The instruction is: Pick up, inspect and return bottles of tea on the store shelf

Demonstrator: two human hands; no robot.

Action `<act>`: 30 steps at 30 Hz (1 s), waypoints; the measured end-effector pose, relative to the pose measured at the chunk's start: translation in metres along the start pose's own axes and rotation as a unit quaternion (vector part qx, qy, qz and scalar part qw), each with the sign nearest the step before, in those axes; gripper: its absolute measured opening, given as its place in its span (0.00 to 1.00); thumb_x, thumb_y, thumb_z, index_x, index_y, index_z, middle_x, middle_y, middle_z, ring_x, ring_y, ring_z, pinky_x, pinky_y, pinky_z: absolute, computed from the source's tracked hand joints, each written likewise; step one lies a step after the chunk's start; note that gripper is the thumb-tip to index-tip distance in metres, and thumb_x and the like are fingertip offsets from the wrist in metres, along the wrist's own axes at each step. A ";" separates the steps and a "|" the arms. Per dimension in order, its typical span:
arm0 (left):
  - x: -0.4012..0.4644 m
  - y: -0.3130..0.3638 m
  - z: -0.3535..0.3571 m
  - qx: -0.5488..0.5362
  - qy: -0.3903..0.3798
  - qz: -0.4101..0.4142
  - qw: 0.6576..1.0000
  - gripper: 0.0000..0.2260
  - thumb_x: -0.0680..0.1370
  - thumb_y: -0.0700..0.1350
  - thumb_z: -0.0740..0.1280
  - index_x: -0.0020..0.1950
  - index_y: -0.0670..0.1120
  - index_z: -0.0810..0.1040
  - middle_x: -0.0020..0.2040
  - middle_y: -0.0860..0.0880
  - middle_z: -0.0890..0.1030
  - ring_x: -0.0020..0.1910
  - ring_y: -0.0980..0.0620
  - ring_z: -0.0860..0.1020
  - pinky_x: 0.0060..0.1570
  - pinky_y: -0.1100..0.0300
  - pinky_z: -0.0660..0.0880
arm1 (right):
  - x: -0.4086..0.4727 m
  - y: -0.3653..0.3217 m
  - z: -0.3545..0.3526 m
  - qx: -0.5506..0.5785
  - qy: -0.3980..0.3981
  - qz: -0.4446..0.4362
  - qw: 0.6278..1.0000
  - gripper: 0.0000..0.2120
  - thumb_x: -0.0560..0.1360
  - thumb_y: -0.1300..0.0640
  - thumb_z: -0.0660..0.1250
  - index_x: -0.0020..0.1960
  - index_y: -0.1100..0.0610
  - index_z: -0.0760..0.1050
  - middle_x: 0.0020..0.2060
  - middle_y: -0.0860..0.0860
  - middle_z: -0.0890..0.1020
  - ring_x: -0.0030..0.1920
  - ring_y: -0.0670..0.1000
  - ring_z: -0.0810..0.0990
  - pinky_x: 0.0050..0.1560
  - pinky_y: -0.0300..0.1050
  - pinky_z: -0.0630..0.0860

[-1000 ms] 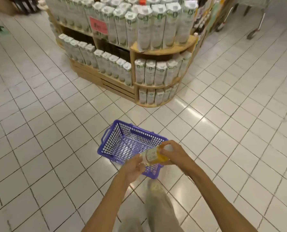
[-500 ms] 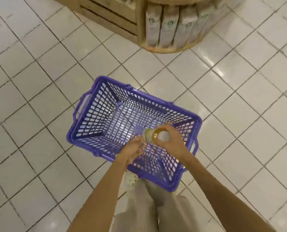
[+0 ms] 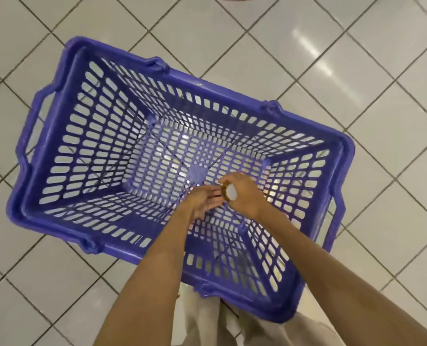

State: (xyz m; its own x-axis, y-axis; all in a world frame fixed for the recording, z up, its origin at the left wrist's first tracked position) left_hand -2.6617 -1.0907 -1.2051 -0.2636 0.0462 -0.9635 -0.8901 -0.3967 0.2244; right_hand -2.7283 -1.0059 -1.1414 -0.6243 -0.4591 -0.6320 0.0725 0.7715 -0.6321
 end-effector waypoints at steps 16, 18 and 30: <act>-0.330 0.089 -0.006 0.180 0.118 0.104 0.971 0.09 0.80 0.34 0.59 0.55 0.42 0.76 0.43 0.43 0.76 0.32 0.54 0.74 0.33 0.64 0.69 | -0.245 -0.129 -0.157 0.466 0.106 0.155 0.864 0.05 0.78 0.60 0.64 0.48 0.55 0.78 0.42 0.50 0.82 0.43 0.47 0.80 0.43 0.38 0.78; -0.428 0.106 0.019 0.221 0.082 0.131 0.963 0.11 0.81 0.36 0.59 0.61 0.39 0.75 0.47 0.43 0.78 0.40 0.51 0.77 0.41 0.61 0.72 | -0.319 -0.174 -0.194 0.513 0.123 0.148 0.837 0.05 0.79 0.58 0.63 0.51 0.58 0.78 0.43 0.52 0.82 0.42 0.49 0.81 0.40 0.37 0.78; -0.744 0.118 0.103 0.356 -0.035 0.250 0.900 0.08 0.80 0.41 0.62 0.46 0.48 0.79 0.45 0.47 0.82 0.42 0.51 0.80 0.43 0.58 0.77 | -0.670 -0.301 -0.237 0.538 0.320 0.064 0.777 0.09 0.78 0.63 0.64 0.56 0.61 0.77 0.50 0.52 0.84 0.53 0.54 0.82 0.56 0.48 0.78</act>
State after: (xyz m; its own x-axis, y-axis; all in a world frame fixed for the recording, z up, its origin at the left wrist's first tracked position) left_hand -2.6088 -1.0770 -0.4468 -0.6978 0.0916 -0.7104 -0.6602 0.3024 0.6875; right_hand -2.5163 -0.8261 -0.4207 -0.7923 0.1704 -0.5859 0.5594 -0.1805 -0.8090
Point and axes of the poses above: each hand's wrist, its own x-axis towards the middle knuckle, its own z-axis out of the palm, y = z × x, the point moved 8 cm from there along x, towards the middle knuckle
